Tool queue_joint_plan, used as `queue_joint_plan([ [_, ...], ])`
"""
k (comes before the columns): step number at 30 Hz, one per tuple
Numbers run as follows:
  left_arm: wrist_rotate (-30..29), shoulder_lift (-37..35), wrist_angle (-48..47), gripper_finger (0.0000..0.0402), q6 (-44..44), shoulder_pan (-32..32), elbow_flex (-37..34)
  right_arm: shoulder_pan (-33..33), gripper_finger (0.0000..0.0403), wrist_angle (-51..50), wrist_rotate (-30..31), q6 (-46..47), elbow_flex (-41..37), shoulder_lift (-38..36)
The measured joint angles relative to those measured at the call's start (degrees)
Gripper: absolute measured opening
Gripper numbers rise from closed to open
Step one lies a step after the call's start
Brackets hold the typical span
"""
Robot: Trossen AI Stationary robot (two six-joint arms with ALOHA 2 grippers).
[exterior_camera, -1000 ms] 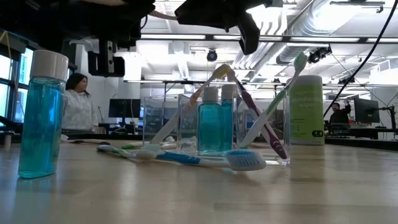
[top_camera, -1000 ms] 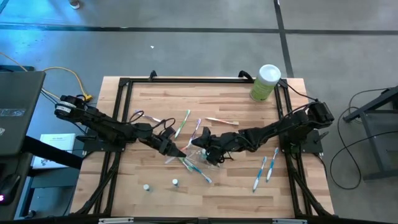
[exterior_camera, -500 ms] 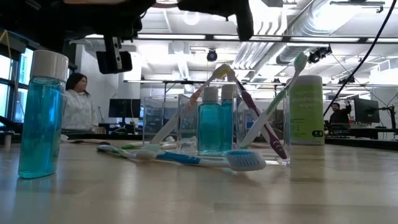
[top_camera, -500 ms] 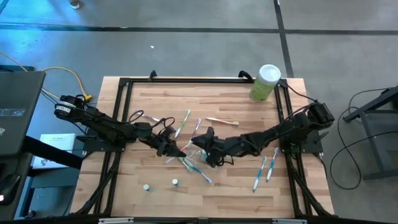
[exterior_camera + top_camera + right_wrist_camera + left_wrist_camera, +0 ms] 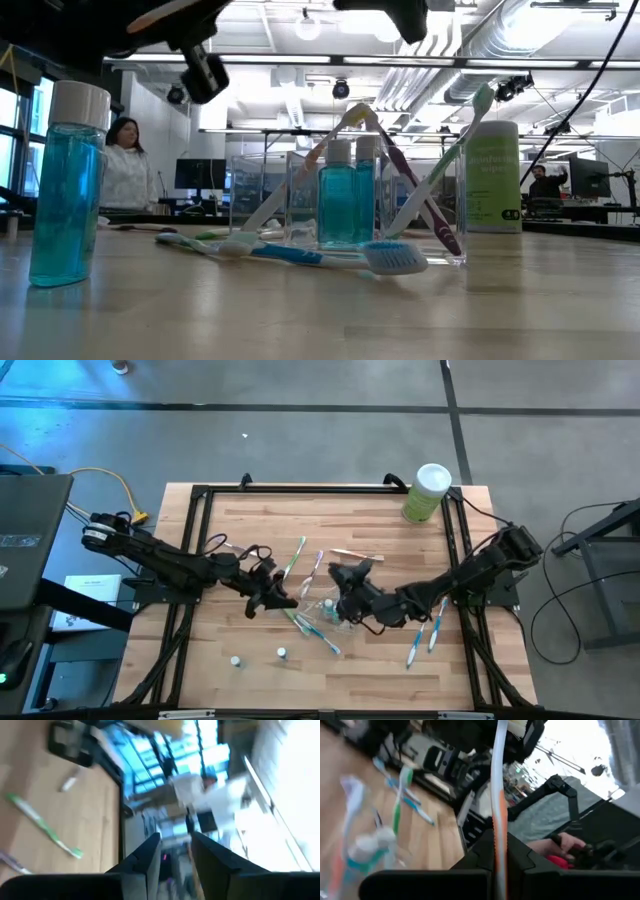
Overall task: Pick & Place toothbrushing station
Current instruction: Put the orange toothbrush into the transparent organizer
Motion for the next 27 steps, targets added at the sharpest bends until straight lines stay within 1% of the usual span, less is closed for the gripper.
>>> queue_joint_plan([
  [3, -0.9, -1.1, -0.6, 0.0005, 4.7, 0.0, 0.0, -0.1, 0.0103, -2.1, 3.6, 6.0, 0.0, -2.6],
  [5, -1.4, -1.4, -1.1, 0.0005, 7.1, 0.0, 0.0, -0.1, 0.0103, -5.8, 4.4, 11.1, 0.0, -4.5],
  [7, -1.9, -1.5, -1.5, 0.0005, 8.9, 0.2, 0.0, 0.0, 0.0103, -13.1, 4.2, 18.3, 0.0, -7.4],
  [9, -3.1, -1.5, -1.5, 0.0005, 10.7, 0.8, 0.0, 0.1, 0.0103, -22.2, 3.3, 28.2, 0.0, -10.9],
  [10, -3.4, -1.5, -1.8, 0.0005, 11.5, 1.3, 0.0, 0.2, 0.0103, -27.8, 1.4, 34.5, 0.0, -12.8],
  [11, -3.7, -1.5, -1.9, 0.0005, 12.3, 1.9, 0.0, 0.4, 0.0103, -33.0, -1.6, 40.9, 0.0, -14.8],
  [13, -4.3, -1.5, -1.8, 0.0005, 14.4, 3.3, 0.0, 0.1, 0.0103, -40.4, -11.6, 52.7, 0.0, -18.3],
  [14, -4.7, -1.5, -1.7, 0.0005, 15.3, 3.9, 0.0, -0.4, 0.0103, -41.5, -16.9, 57.1, -0.2, -19.6],
  [16, -6.4, -1.5, -1.7, 0.0005, 17.9, 4.9, 0.1, -1.6, 0.0103, -39.3, -26.3, 61.6, -1.7, -21.4],
  [19, -10.9, -1.5, -1.7, 0.0005, 23.8, 5.3, 1.3, -3.4, 0.0103, -30.3, -34.7, 61.4, -4.0, -21.4],
  [23, -17.1, -1.5, -2.2, 0.0005, 33.9, 2.6, 4.2, -5.5, 0.0103, -20.1, -41.0, 59.4, -5.1, -19.2],
  [27, -25.3, -0.7, -5.7, 0.0005, 44.9, -1.7, 8.6, -7.4, 0.0103, -13.2, -42.3, 56.3, -5.5, -15.9],
])
